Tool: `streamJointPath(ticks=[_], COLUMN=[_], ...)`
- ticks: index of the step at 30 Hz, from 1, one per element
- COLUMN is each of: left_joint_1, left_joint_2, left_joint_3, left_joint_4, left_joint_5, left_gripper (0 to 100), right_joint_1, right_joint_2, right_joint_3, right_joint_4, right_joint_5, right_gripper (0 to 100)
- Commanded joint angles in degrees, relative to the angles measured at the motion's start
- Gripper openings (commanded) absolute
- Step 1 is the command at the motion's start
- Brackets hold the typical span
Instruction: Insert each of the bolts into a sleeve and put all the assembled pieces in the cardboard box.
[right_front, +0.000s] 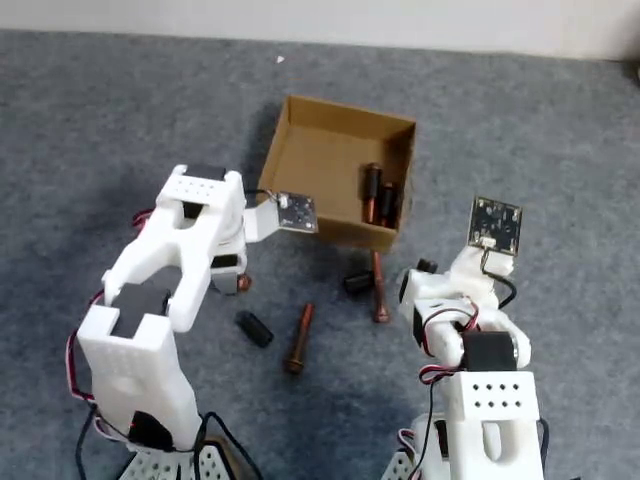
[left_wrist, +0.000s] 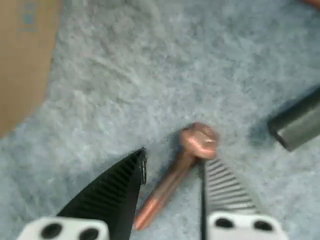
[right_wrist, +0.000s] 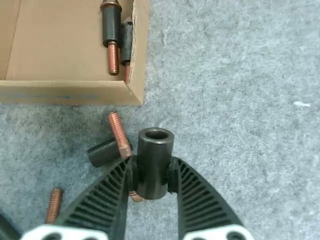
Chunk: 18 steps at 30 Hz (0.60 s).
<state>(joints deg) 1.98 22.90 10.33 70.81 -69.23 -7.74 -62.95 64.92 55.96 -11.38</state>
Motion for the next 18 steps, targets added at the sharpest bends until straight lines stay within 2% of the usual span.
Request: streamJointPath(ticks=[1, 6, 10, 14, 18], left_joint_1=[2.1, 2.7, 2.5, 2.4, 2.8], left_joint_2=[0.4, 0.2, -2.7, -10.1, -20.8], left_joint_3=[-2.0, -2.3, -1.8, 0.0, 5.8], left_joint_4=[-0.6, 4.1, 4.8, 5.3, 4.7], left_joint_5=[-0.5, -0.5, -0.4, 5.5, 9.5], left_gripper=[3, 0, 0, 0, 0], right_joint_1=[0.7, 0.7, 0.7, 0.7, 0.7], right_joint_2=[-1.3, -1.3, -1.4, -1.5, -1.5], right_joint_3=[-0.7, -0.7, -0.6, -0.9, -1.1], right_joint_4=[-1.8, -1.8, -1.8, -1.3, 4.1], right_joint_5=[0.5, 0.5, 0.5, 0.5, 0.5], right_gripper=[0.5, 0.5, 0.5, 0.5, 0.5])
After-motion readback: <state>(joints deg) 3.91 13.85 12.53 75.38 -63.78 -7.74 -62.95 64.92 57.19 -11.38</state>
